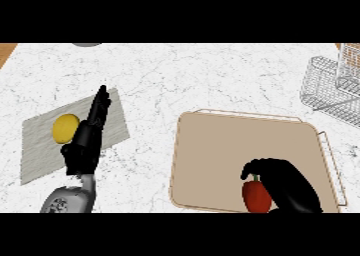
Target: Pick the bell pepper from the tray and place it in the tiered basket
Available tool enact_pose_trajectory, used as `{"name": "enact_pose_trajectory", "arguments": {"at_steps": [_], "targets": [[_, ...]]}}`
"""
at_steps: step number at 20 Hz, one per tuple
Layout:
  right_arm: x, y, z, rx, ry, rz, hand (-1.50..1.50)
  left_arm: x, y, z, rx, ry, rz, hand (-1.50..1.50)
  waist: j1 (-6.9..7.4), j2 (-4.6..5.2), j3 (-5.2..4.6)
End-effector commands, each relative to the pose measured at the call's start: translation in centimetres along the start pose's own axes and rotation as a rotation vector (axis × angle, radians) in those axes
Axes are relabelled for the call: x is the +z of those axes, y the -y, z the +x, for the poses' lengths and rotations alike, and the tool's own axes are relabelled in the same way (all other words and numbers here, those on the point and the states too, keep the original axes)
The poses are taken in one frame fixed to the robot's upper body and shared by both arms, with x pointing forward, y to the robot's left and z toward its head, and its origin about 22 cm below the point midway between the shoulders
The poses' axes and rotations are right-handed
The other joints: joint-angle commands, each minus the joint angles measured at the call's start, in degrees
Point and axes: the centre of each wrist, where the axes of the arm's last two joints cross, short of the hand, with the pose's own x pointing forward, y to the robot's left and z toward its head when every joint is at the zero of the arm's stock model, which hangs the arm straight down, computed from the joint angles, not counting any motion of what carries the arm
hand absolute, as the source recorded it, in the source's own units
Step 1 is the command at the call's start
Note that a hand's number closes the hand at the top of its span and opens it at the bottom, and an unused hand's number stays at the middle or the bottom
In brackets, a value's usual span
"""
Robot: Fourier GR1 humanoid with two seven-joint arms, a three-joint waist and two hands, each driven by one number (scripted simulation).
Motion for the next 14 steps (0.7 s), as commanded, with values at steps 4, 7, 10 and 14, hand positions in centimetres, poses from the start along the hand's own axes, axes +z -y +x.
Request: {"name": "enact_pose_trajectory", "arguments": {"at_steps": [4, 7, 10, 14], "targets": [[-3.4, 0.8, -1.4, 0.094, -0.283, -0.03, 1.5, -0.8, -0.2, -0.5, 0.007, -0.002, -0.004, 0.0, 0.58, 0.38, 0.05], [-3.7, 1.1, -5.3, 0.083, -0.653, 0.056, 1.5, 0.0, 0.7, -1.0, 0.007, 0.006, -0.009, 0.0, 1.05, 1.03, -0.13], [-5.6, 3.4, -6.2, 0.05, -0.856, 0.059, 1.5, -0.3, 1.1, 0.0, 0.009, 0.013, -0.046, 0.0, 2.24, 1.0, 0.0], [-9.0, 5.5, -3.0, 0.071, -0.968, -0.005, 1.5, -0.7, 0.2, -0.2, -0.004, 0.012, -0.036, 0.0, 2.13, 0.66, 0.05]]}}
